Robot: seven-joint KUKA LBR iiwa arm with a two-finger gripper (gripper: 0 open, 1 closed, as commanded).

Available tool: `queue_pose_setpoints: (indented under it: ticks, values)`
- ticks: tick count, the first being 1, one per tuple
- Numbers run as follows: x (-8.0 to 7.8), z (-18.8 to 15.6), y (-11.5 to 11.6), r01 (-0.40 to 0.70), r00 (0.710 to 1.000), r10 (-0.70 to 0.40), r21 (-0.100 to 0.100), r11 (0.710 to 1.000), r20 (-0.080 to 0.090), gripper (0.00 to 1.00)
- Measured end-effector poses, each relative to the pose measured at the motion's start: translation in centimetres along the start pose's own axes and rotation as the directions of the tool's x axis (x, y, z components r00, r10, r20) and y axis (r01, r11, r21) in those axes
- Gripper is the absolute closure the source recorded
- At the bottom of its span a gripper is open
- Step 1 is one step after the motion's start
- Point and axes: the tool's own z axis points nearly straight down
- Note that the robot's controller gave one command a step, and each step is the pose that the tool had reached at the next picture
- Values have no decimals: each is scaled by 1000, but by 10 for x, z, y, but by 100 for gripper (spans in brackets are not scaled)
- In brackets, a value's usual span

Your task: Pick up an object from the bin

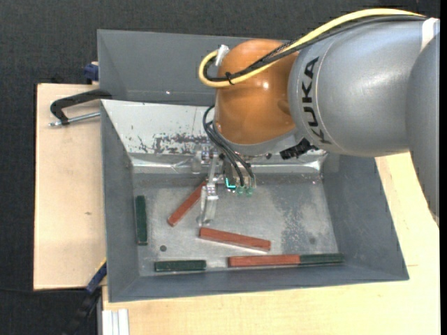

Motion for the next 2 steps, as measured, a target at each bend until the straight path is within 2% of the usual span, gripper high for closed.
queue_pose_setpoints:
  ticks: [1, 2]
  values:
    - [-2, -5, -1, -2, 1000, 2, -1, 1000, 8, 0]
    - [-21, 37, -1, 106, 994, -106, 0, 994, 12, 0]
